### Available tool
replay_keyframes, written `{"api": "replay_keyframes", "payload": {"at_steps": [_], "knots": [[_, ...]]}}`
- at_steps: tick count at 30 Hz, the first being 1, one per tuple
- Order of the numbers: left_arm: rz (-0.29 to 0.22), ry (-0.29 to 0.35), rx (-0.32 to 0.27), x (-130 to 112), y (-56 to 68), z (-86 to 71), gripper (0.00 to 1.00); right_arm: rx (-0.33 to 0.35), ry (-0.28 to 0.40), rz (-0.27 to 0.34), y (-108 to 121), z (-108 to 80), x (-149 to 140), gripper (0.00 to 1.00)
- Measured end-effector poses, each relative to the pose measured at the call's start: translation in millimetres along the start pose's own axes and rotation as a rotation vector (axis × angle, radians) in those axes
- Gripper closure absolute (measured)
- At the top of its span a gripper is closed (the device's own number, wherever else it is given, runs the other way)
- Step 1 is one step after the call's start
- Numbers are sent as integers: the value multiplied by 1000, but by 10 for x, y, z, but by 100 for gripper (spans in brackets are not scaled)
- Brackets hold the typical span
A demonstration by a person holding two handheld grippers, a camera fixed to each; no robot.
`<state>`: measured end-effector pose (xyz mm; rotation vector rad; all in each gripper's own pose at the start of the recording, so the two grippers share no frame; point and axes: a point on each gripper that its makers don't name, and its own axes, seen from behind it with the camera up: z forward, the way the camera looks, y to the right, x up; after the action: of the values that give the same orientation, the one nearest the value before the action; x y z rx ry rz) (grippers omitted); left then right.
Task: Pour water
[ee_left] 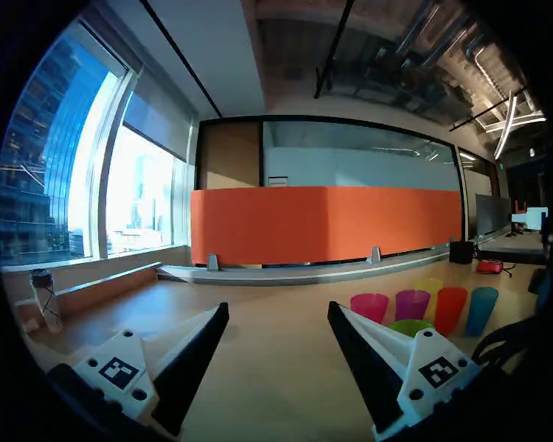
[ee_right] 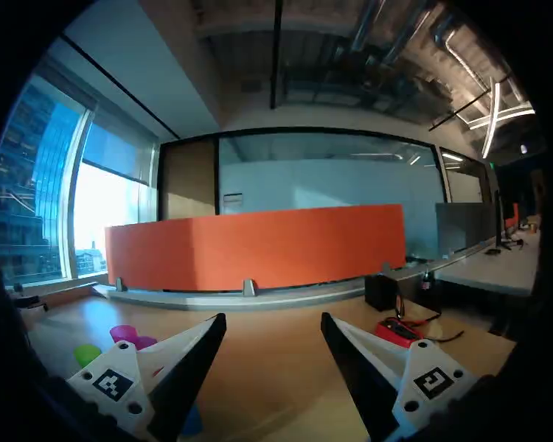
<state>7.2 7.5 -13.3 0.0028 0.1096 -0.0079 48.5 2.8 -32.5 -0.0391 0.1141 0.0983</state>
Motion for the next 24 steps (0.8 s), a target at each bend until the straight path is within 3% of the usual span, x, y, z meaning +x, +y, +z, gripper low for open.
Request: {"api": "replay_keyframes", "payload": {"at_steps": [24], "knots": [[-18, -37, -20, -150, 8, 59, 0, 10, 18, -19, -75, -11, 91, 1]]}}
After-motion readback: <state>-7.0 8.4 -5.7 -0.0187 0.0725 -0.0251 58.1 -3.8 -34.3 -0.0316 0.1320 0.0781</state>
